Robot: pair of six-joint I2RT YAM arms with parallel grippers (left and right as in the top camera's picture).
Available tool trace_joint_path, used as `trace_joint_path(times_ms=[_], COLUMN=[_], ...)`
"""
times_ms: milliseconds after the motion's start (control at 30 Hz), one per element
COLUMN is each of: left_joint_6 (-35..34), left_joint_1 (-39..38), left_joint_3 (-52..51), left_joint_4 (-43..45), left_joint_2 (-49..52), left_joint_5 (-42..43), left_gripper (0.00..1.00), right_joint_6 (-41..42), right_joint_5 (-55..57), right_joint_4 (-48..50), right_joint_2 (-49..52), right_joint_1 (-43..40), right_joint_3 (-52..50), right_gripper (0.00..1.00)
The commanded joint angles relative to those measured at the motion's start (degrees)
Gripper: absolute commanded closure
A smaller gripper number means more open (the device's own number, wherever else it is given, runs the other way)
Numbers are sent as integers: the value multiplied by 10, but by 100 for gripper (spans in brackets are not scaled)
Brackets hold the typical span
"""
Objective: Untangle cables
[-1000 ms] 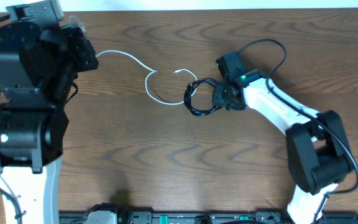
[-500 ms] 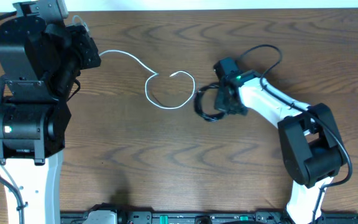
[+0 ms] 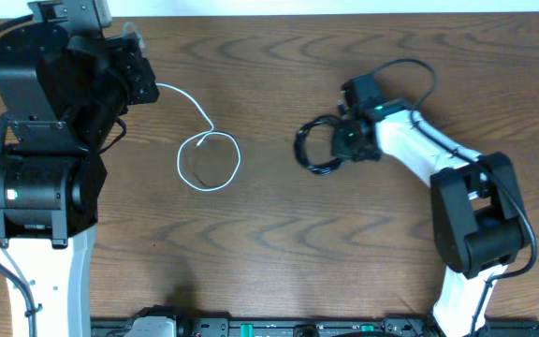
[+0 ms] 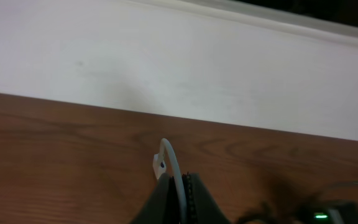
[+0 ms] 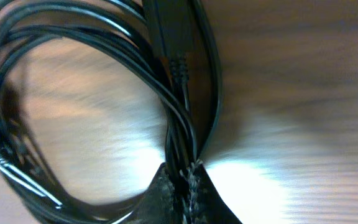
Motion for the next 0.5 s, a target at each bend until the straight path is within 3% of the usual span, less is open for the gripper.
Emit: trace_joint_path(times_ms=[0, 67, 133, 333, 467], left_joint_6=[-33, -53, -79, -205, -299], left_joint_1=[3, 3, 3, 3, 3], left_joint_3=[2, 2, 2, 2, 2], left_joint_4=[7, 10, 16, 32, 58], left_joint_2=[-1, -1, -1, -1, -1], left_joint_5=[81, 110, 139, 196, 239], left_gripper=[93, 93, 93, 93, 93], right_joint_6=[-29, -60, -122, -339, -346], right_joint_5=[-22, -34, -82, -300, -363], right_joint_4=[-10, -42, -71, -103, -19], right_joint_2=[2, -6, -20, -94, -117], right_joint_1=[28, 22, 11, -2, 30], right_joint_3=[16, 44, 80, 179, 182], right_gripper=[41, 30, 29, 11, 10])
